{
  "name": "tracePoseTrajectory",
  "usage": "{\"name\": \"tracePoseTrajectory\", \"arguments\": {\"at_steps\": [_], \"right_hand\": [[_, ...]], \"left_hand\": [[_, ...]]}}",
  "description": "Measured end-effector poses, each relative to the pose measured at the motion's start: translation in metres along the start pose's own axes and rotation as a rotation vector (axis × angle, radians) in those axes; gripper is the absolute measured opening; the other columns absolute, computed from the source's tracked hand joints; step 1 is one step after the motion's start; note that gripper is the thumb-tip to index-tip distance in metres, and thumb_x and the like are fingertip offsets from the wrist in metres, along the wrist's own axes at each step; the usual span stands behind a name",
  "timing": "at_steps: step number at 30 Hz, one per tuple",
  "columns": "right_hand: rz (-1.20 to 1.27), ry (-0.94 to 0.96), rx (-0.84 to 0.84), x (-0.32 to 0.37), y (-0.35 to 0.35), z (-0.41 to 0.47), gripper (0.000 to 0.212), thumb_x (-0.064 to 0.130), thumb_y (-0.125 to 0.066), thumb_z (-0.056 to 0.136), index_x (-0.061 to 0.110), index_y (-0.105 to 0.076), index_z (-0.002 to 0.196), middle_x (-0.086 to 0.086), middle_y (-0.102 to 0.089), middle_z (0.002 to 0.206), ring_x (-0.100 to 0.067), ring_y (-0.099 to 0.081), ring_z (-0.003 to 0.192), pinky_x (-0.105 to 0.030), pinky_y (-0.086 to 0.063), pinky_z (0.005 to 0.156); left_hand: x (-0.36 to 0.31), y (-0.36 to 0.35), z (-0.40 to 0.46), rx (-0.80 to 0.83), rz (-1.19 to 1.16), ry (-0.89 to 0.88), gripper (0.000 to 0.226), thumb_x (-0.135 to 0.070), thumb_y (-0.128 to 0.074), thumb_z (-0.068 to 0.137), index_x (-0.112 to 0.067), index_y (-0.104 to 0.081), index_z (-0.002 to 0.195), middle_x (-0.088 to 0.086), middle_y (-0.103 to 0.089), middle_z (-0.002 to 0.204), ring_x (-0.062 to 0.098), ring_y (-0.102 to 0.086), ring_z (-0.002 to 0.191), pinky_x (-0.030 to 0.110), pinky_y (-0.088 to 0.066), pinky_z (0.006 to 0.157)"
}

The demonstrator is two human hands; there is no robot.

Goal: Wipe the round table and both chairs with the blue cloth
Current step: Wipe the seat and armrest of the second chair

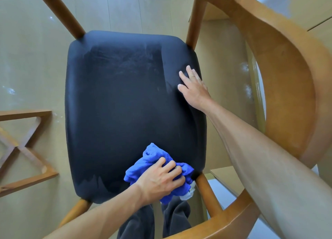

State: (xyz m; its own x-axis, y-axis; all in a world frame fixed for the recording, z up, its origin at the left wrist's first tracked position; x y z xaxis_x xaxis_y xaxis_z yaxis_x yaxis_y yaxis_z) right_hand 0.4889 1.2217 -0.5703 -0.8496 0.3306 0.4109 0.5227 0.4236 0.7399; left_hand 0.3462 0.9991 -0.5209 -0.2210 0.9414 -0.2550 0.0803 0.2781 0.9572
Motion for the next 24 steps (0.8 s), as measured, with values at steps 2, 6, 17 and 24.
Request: {"name": "tracePoseTrajectory", "arguments": {"at_steps": [2, 6, 17, 24], "right_hand": [[-0.031, 0.021, -0.008, 0.000, 0.000, -0.001, 0.056, 0.032, -0.030, 0.099, 0.028, -0.016, 0.153, 0.004, 0.006, 0.163, -0.011, 0.008, 0.148, -0.047, -0.004, 0.120], [-0.064, 0.047, -0.034, -0.001, -0.003, -0.002, 0.058, 0.032, -0.032, 0.098, 0.027, -0.015, 0.154, 0.003, 0.006, 0.163, -0.012, 0.008, 0.148, -0.046, -0.005, 0.120], [-0.311, 0.030, -0.195, 0.015, -0.032, -0.028, 0.066, 0.054, -0.027, 0.098, 0.030, -0.001, 0.154, -0.006, 0.015, 0.161, -0.029, 0.014, 0.148, -0.052, 0.002, 0.118], [-0.299, 0.077, -0.262, 0.007, -0.031, -0.031, 0.058, 0.043, -0.035, 0.100, 0.032, -0.014, 0.153, -0.004, -0.001, 0.163, -0.026, 0.001, 0.149, -0.050, -0.005, 0.118]], "left_hand": [[0.006, 0.004, -0.011, -0.026, -0.015, -0.016, 0.019, -0.022, -0.067, 0.071, -0.026, -0.062, 0.088, -0.005, -0.059, 0.088, 0.019, -0.053, 0.073, 0.030, -0.043, 0.062], [0.030, 0.006, -0.053, 0.018, -0.023, -0.003, 0.024, -0.025, -0.070, 0.063, -0.025, -0.062, 0.086, -0.005, -0.060, 0.085, 0.020, -0.054, 0.070, 0.029, -0.045, 0.059], [0.157, 0.051, -0.149, -0.137, -0.047, 0.740, 0.039, -0.034, -0.043, 0.076, -0.013, -0.050, 0.109, 0.022, -0.058, 0.099, 0.040, -0.053, 0.075, 0.051, -0.047, 0.060], [0.108, 0.064, 0.014, -0.249, -0.074, 0.627, 0.040, -0.021, -0.073, 0.053, -0.014, -0.069, 0.093, 0.014, -0.063, 0.087, 0.032, -0.057, 0.069, 0.040, -0.046, 0.055]]}}
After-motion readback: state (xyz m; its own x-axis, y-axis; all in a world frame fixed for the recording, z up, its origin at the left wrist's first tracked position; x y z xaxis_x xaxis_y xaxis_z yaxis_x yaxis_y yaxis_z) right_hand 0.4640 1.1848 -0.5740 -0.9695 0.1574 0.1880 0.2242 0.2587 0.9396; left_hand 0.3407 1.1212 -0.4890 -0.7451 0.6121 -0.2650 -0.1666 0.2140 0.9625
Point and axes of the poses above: each hand's wrist, its own z-axis towards the middle knuckle, its own y-axis out of the back of the hand, x = y × z, the point moved 8 cm from there along z, towards the middle knuckle
